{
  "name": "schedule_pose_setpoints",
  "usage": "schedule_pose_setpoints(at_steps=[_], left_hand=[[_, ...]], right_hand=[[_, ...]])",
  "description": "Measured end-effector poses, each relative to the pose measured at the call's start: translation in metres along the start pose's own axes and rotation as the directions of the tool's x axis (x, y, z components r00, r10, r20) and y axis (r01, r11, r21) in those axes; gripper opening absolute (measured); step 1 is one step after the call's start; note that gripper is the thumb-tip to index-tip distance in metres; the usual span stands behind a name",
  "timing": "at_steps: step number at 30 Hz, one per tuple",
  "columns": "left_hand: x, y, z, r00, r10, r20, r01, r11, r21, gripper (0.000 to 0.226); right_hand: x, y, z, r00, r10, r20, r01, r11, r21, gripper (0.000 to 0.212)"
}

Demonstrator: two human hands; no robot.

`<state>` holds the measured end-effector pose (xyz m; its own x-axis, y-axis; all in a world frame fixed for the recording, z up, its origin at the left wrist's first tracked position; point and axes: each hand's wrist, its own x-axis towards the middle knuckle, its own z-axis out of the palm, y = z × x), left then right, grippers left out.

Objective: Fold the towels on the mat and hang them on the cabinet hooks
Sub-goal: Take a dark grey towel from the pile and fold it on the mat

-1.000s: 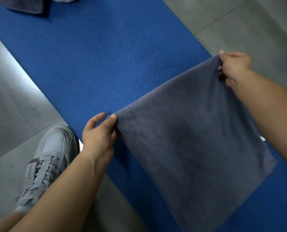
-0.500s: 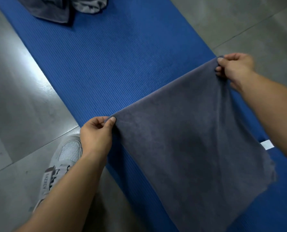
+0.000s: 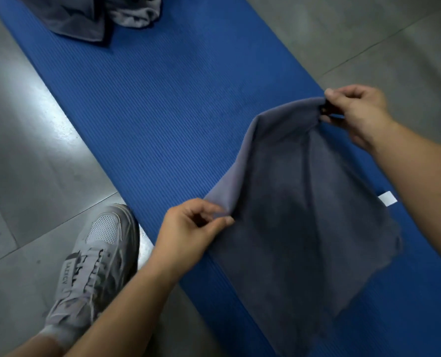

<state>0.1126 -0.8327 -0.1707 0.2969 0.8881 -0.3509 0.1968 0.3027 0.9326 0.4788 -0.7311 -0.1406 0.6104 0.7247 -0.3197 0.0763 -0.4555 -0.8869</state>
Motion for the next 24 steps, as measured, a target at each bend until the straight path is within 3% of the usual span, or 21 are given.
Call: schedule_pose_setpoints(at_steps=[2,7,10,18,24], left_hand=[[-0.016,-0.004,0.018,0.991,0.064,0.113,-0.079,0.988,0.130,0.023],[-0.055,-0.021,0.063,0.942,0.170,0.289,-0.244,0.939,0.243,0.020],[-0.076,-0.038,0.085,0.868,0.236,0.438,-0.412,0.834,0.368,0.023],[-0.116,-0.076,0.110,0.713,0.175,0.679,-0.618,0.615,0.490,0.030],[-0.130,-0.088,0.113,0.680,0.140,0.720,-0.665,0.530,0.526,0.032]], right_hand=[[-0.015,0.009,-0.026,1.000,0.019,-0.018,-0.019,0.999,-0.028,0.016],[-0.049,0.047,-0.093,0.994,0.069,-0.088,-0.075,0.995,-0.069,0.018],[-0.068,0.075,-0.131,0.985,0.097,-0.143,-0.112,0.989,-0.100,0.028],[-0.101,0.154,-0.182,0.921,0.128,-0.368,-0.206,0.962,-0.181,0.037],[-0.121,0.199,-0.181,0.907,0.108,-0.408,-0.253,0.913,-0.321,0.032]])
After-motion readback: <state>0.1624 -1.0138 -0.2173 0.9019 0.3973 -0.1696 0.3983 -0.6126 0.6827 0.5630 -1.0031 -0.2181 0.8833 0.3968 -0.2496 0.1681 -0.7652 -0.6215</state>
